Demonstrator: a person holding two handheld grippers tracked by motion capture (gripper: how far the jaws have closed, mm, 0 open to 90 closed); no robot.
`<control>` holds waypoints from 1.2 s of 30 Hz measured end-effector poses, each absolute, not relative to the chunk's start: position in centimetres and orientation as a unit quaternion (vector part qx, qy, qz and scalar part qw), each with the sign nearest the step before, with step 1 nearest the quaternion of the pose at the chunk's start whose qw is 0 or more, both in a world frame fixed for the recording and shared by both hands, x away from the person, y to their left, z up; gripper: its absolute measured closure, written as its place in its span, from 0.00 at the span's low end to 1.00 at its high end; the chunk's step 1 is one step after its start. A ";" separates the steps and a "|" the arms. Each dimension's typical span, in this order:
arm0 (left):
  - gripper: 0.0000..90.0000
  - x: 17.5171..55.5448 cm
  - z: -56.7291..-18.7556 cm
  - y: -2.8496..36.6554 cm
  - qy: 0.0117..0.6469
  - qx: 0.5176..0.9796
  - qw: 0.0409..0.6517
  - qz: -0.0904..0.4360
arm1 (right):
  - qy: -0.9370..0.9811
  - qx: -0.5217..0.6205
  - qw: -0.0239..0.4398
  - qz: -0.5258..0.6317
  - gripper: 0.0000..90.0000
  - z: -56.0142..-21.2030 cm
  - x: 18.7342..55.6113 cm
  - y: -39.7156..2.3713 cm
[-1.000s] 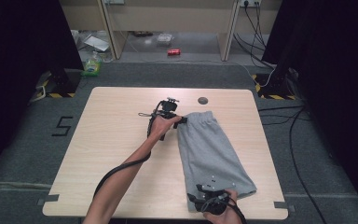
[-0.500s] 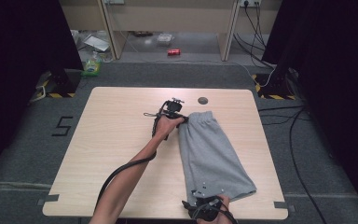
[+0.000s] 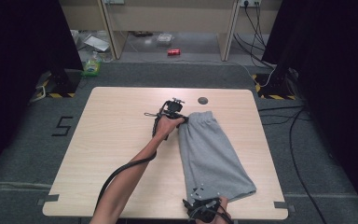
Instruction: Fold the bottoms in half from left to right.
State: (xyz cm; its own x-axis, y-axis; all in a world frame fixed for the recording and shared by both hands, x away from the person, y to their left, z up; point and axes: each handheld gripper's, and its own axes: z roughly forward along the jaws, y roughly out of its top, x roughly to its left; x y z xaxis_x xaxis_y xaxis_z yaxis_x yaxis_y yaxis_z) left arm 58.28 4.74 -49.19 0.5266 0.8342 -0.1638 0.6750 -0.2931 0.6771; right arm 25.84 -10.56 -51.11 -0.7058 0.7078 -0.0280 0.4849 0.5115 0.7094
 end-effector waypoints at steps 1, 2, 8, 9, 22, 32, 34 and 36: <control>0.74 58.3 -49.2 4.7 0.474 0.797 0.359 0.111 | 0.855 0.349 0.159 0.350 0.60 -51.1 25.8 -10.6; 0.74 58.3 -49.2 4.7 0.474 0.796 0.359 0.111 | 0.854 0.348 0.161 0.351 0.70 -51.1 25.9 -10.7; 0.81 58.4 -49.1 4.6 0.471 0.796 0.362 0.117 | 0.855 0.345 0.159 0.354 0.92 -51.0 26.5 -10.8; 0.82 58.4 -49.1 4.7 0.469 0.797 0.363 0.117 | 0.854 0.345 0.156 0.356 0.93 -51.1 26.6 -10.8; 0.89 58.6 -48.7 6.4 0.453 0.807 0.360 0.117 | 0.854 0.334 0.099 0.388 0.95 -51.2 27.9 -8.2; 0.89 58.5 -48.3 10.8 0.452 0.814 0.344 0.120 | 0.862 0.305 0.054 0.402 0.95 -51.2 28.8 -3.1; 0.89 58.5 -48.3 11.9 0.455 0.813 0.343 0.120 | 0.865 0.283 0.050 0.411 0.95 -51.0 29.2 -1.6; 0.89 58.5 -48.3 12.8 0.457 0.813 0.341 0.121 | 0.864 0.285 0.044 0.412 0.95 -51.0 29.2 -1.1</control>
